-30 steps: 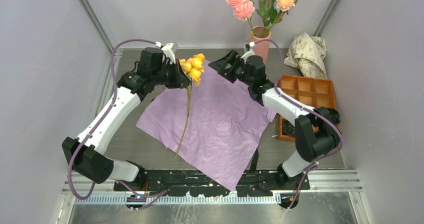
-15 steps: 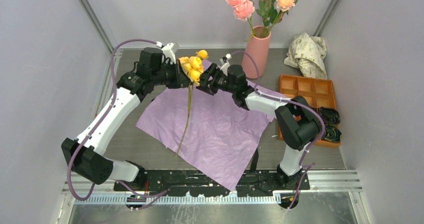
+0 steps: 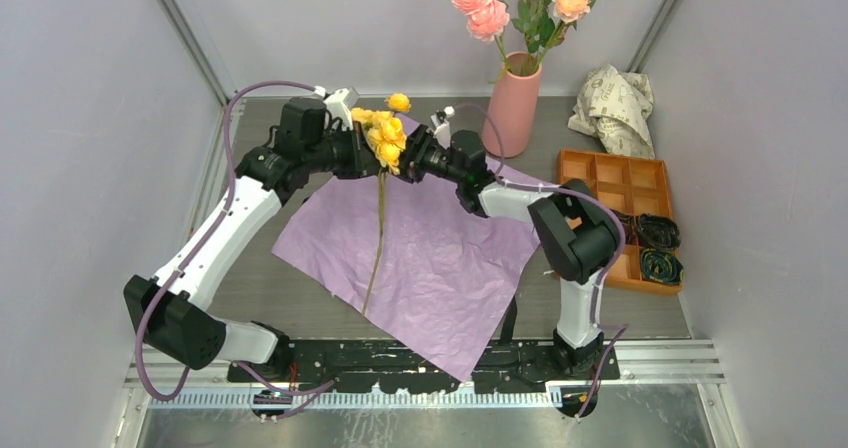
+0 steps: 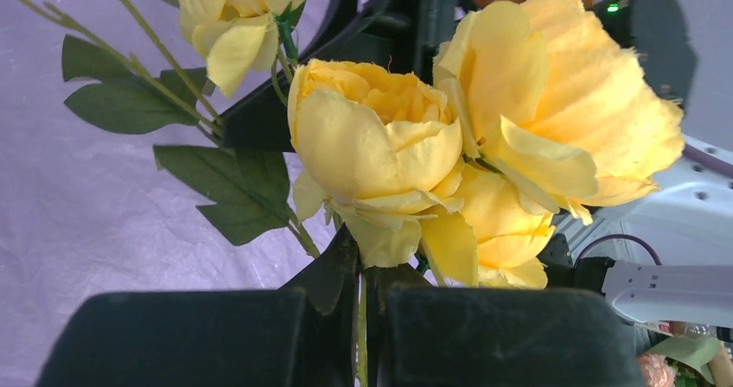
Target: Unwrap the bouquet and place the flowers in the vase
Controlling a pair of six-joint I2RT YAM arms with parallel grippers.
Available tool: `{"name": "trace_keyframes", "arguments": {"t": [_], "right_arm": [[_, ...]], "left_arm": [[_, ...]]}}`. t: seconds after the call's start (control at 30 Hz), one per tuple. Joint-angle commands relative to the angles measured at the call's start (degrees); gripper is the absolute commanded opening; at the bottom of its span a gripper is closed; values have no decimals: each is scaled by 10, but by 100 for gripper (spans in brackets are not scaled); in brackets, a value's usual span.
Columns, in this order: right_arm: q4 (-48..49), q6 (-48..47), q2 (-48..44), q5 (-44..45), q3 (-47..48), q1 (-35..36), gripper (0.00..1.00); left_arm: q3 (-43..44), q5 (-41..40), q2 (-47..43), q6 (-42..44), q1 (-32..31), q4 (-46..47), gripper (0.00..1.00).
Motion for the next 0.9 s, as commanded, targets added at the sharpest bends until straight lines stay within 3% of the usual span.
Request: {"name": "trace_keyframes", "arguments": {"t": [0.0,0.17,0.6,0.87], "right_arm": [[149,113,49,-39,33,14,45],[220,172,94,-46,48,22,37],[204,159,78,-59,49,25,2],[134,94,28,-58,40,25,1]], "left_arm": [[2,25,-22,-2,3,48,0],[0,27,-21,-3,2,52,0],[-15,21,-29,-5,3,53,0],[-15,1,-48,6,2,32,8]]}}
